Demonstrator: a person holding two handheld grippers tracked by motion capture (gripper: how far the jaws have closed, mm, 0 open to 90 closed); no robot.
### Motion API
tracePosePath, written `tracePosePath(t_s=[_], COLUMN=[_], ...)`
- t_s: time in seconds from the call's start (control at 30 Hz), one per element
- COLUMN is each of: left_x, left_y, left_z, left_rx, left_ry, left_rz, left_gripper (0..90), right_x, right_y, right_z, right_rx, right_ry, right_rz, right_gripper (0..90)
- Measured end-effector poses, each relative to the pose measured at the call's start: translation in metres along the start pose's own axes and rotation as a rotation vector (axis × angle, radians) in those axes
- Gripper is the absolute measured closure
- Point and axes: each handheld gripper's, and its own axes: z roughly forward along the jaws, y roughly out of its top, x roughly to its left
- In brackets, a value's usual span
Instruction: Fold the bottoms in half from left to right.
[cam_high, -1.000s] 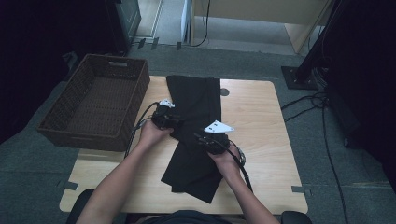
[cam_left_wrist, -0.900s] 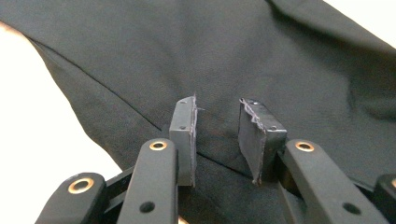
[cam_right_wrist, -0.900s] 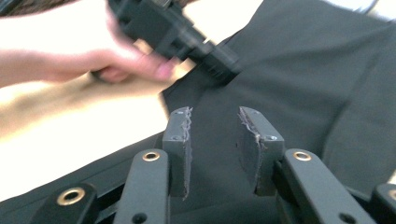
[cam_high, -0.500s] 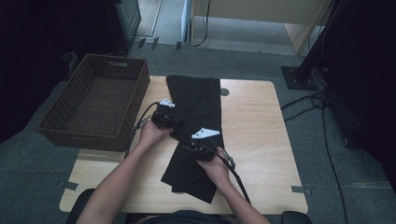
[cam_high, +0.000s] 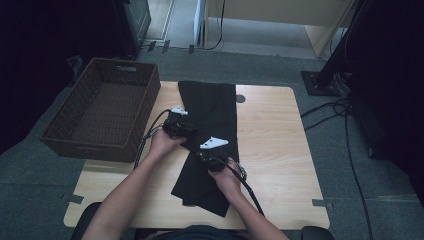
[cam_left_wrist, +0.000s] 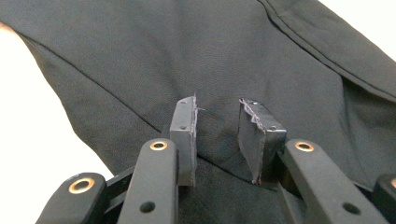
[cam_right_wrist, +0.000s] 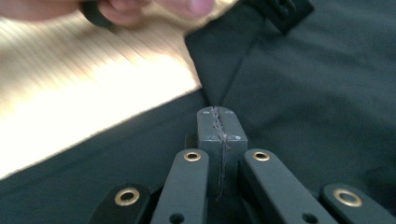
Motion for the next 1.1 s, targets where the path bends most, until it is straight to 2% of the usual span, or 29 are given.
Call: tracePosePath(t_s=[0.1,0.13,0.2,0.3,0.37,0.47,0.57,0.63,0.67,0.73,0.8,0.83,0.9,0.97,1.0,1.1], left_x=[0.0,0.0,-0.001,0.0,0.001,0.001,0.0,0.0,0.0,0.0,0.0,0.0,0.0,0.0,0.0,0.0], left_y=[0.0,0.0,0.0,0.0,0.0,0.0,0.0,0.0,0.0,0.0,0.0,0.0,0.0,0.0,0.0,0.0], left_z=[0.0,0.0,0.0,0.0,0.0,0.0,0.0,0.0,0.0,0.0,0.0,0.0,0.0,0.0,0.0,0.0], left_rx=[-0.001,0.001,0.004,0.0,-0.001,0.0,0.0,-0.001,0.0,0.001,0.001,-0.001,0.001,0.001,0.001,-0.001], left_ry=[0.001,0.003,0.003,-0.001,-0.004,-0.003,0.0,0.002,0.002,0.001,0.002,0.002,0.001,0.0,0.0,0.0], left_rz=[0.0,0.0,0.004,0.0,-0.001,-0.001,0.0,0.001,0.001,0.0,0.001,0.001,0.001,0.002,0.001,0.0], left_gripper=[66.5,66.4,66.3,66.4,66.4,66.5,66.4,66.5,66.5,66.5,66.6,66.6,66.6,66.6,66.7,66.6], right_x=[0.007,0.009,0.012,0.009,0.005,0.002,0.0,0.001,0.002,0.007,0.009,0.008,0.007,0.006,0.006,0.006], right_y=[0.014,0.018,0.024,0.021,0.015,0.005,0.0,-0.003,-0.003,-0.004,-0.005,-0.003,-0.002,0.001,0.008,0.015], right_z=[-0.01,-0.012,-0.013,-0.008,-0.004,0.0,0.005,0.008,0.009,0.01,0.011,0.009,0.008,0.002,-0.004,-0.009], right_rx=[-0.048,-0.047,-0.054,-0.031,-0.013,0.003,0.023,0.017,0.013,0.004,-0.002,0.009,0.003,-0.021,-0.053,-0.066], right_ry=[0.057,0.065,0.053,0.047,0.039,-0.001,-0.032,-0.046,-0.059,-0.1,-0.11,-0.077,-0.069,-0.05,-0.026,-0.007], right_rz=[0.008,0.005,-0.022,-0.006,0.015,0.022,0.019,0.008,-0.012,-0.067,-0.096,-0.058,-0.054,-0.022,0.003,0.013], right_gripper=[90.0,90.0,90.0,90.0,79.5,66.2,63.2,64.8,67.4,80.0,87.3,88.9,89.1,89.2,89.3,89.3])
